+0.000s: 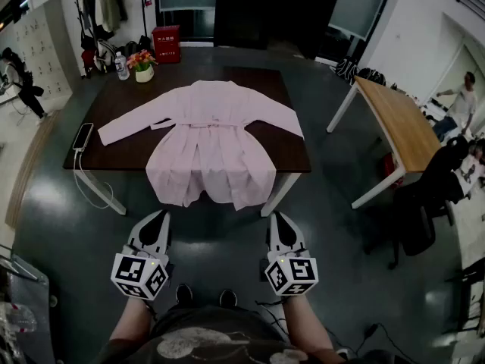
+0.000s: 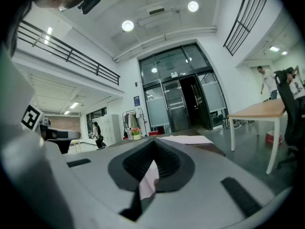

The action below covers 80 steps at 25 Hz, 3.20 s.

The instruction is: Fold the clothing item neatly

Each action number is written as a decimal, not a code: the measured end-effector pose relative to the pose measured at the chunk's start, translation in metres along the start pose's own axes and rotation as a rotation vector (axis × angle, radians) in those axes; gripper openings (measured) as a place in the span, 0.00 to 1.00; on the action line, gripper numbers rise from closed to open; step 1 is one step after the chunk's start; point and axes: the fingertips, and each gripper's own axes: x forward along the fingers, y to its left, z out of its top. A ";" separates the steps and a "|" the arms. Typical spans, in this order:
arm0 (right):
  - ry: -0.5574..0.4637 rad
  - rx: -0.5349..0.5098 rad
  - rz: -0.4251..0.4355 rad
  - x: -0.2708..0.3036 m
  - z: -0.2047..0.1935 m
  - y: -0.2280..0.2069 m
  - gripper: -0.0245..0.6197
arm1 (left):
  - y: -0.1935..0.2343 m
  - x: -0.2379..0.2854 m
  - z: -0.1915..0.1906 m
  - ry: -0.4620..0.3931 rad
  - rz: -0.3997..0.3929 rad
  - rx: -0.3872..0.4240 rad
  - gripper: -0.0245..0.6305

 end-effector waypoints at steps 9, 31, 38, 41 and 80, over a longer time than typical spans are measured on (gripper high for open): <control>-0.005 0.021 0.044 0.002 0.002 -0.012 0.02 | -0.012 -0.003 -0.004 -0.009 0.043 -0.027 0.05; -0.011 -0.004 0.209 0.013 -0.013 0.004 0.02 | -0.007 0.006 -0.019 0.008 0.080 0.009 0.05; 0.032 -0.029 0.208 0.065 -0.030 0.035 0.02 | 0.062 0.032 -0.022 0.028 0.070 -0.001 0.05; 0.034 -0.027 0.191 0.102 -0.033 0.052 0.02 | 0.104 0.048 -0.026 0.047 0.071 -0.031 0.05; 0.201 -0.024 0.595 0.396 -0.071 0.215 0.02 | 0.313 0.175 -0.006 0.104 0.309 -0.063 0.05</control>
